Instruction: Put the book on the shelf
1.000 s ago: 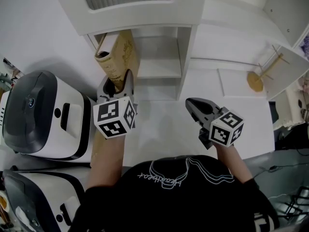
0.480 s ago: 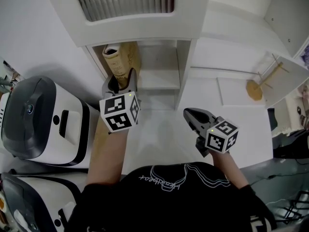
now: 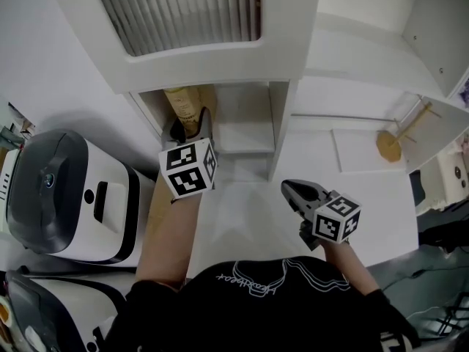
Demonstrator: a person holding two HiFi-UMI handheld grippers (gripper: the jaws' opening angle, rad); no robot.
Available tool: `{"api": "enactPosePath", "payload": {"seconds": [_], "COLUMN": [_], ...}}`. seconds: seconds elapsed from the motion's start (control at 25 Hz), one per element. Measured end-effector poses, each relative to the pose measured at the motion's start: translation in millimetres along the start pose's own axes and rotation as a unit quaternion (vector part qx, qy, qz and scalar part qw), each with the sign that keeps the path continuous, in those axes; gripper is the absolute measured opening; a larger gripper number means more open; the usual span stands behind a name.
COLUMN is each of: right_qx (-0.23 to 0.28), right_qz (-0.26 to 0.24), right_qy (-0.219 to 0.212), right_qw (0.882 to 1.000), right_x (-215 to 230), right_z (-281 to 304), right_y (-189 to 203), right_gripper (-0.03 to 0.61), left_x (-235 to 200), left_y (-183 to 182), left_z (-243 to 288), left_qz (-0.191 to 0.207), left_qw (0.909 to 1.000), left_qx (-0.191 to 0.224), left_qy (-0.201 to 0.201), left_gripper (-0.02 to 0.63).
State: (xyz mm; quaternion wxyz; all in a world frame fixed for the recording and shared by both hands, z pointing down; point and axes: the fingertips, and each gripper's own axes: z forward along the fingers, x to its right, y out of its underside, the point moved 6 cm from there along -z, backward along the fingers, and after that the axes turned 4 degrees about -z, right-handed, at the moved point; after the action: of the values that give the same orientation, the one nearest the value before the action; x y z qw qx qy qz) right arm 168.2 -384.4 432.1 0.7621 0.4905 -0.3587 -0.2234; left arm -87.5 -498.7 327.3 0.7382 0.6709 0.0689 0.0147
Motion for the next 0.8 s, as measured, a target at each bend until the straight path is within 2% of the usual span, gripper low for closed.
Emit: {"api": "enactPosePath", "payload": {"seconds": [0.44,0.6,0.8], "right_qx": [-0.004,-0.001,0.009], "right_qz": [0.000,-0.005,-0.016], "right_qy": [0.000,0.003,0.007], "right_qw": [1.000,1.000,1.000], "right_x": [1.7,0.6,-8.6], "right_z": [1.3,-1.9,-9.4], "right_y": [0.6,-3.1,-6.0], "right_gripper": [0.006,0.006,0.006], "left_x": [-1.0,-2.5,-2.3], "left_y": [-0.4,2.4,4.3], "left_z": [12.1,13.8,0.6], "left_qz": [-0.004,-0.025,-0.011], "left_qw": [1.0000,0.9995,0.9993], "left_qx": [-0.006,-0.019,-0.030], "left_qy": [0.000,0.009,0.018], "left_gripper": [0.201,0.203,0.207]}}
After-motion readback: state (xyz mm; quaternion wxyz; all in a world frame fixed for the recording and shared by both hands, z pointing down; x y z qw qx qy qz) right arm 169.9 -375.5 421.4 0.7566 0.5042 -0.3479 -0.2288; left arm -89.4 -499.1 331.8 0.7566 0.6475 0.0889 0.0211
